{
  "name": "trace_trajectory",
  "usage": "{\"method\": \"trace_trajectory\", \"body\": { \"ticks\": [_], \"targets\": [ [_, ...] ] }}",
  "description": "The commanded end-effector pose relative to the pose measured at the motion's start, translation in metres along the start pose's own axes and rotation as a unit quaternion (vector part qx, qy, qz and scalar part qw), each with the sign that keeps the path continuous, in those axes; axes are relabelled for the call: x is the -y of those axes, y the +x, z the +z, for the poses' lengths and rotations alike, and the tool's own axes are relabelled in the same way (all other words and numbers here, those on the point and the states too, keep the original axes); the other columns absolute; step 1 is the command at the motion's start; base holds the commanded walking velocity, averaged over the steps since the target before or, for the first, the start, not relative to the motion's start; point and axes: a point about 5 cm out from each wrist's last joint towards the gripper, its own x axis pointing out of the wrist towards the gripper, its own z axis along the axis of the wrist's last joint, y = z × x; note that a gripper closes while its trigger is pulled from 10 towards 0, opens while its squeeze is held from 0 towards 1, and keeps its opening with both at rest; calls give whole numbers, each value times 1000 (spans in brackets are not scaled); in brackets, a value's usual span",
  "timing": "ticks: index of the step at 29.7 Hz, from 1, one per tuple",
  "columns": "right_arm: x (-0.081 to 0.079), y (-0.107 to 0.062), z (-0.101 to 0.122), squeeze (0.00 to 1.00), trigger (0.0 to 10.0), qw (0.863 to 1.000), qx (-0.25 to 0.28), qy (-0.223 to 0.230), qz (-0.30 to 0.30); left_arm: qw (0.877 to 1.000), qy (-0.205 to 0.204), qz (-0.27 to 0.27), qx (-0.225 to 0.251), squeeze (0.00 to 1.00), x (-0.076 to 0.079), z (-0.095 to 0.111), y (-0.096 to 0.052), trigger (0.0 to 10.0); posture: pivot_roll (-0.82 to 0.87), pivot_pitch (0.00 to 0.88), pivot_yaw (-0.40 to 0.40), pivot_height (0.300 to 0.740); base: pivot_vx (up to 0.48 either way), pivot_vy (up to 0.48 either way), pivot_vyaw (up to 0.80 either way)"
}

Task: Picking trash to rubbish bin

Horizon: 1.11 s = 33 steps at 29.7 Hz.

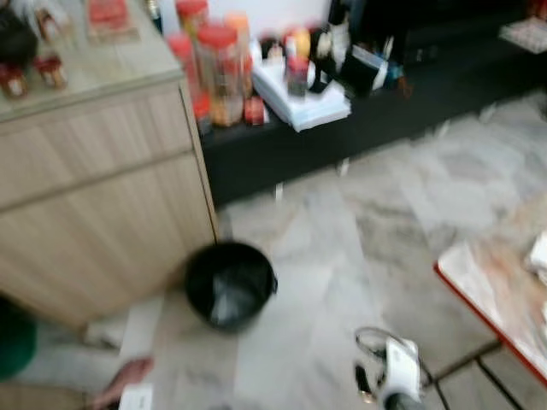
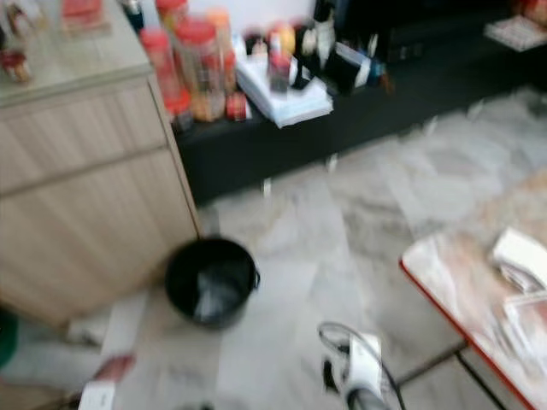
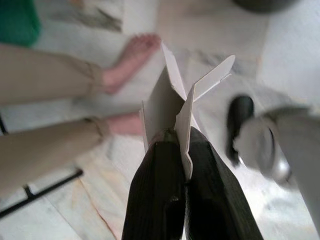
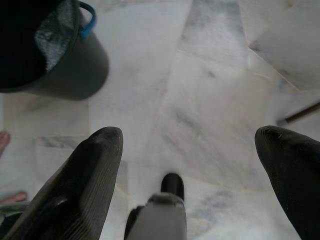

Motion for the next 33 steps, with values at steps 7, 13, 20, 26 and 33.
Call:
{"method": "trace_trajectory", "body": {
  "ticks": [7,13,20,26,33],
  "targets": [
    [15,-5,-14,0,10000,999,-24,-4,-21,1000,-4,-7,-16,0,7,-9,-2,10000,92,205,-18,740,257,0,0],
    [15,-5,-14,0,10000,999,-23,-9,-20,1000,-4,-6,-16,0,6,-9,-2,10000,93,206,-18,740,254,0,0],
    [13,-5,-14,0,10000,1000,-24,-8,-18,1000,-3,-7,-17,0,6,-9,-3,10000,93,202,-17,740,254,0,229],
    [13,-5,-14,0,10000,1000,-23,-15,-14,1000,-2,-7,-16,0,7,-9,-3,10000,95,202,-17,740,256,0,114],
    [12,-5,-14,0,10000,1000,-22,-9,-16,1000,0,-8,-15,0,6,-8,-2,10000,93,193,-14,740,255,0,669]
  ]
}}
